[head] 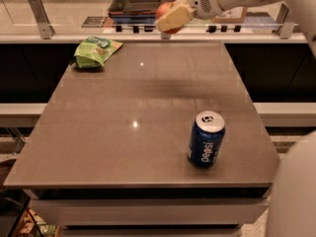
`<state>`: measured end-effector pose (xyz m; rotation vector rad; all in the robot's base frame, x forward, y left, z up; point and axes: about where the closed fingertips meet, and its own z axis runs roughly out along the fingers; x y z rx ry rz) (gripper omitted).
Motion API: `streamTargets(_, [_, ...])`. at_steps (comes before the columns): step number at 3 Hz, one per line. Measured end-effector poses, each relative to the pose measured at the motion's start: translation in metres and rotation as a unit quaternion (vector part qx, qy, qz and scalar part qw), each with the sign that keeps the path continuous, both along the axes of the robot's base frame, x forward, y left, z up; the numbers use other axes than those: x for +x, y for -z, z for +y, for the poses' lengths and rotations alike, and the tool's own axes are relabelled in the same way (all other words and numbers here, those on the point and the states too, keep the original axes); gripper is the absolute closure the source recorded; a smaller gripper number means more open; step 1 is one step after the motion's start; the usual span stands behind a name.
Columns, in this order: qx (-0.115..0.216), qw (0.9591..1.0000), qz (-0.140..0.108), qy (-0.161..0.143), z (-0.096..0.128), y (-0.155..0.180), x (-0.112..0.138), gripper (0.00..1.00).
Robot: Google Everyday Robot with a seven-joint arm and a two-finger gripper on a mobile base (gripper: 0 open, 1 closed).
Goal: Move apple near green rice chip bag
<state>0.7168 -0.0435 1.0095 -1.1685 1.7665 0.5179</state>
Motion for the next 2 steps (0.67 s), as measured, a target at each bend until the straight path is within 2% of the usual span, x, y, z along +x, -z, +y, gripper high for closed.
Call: streamTargets(2, [-0.014,0.9998,0.013,-0.008,0.058,-0.002,0.029,1.0])
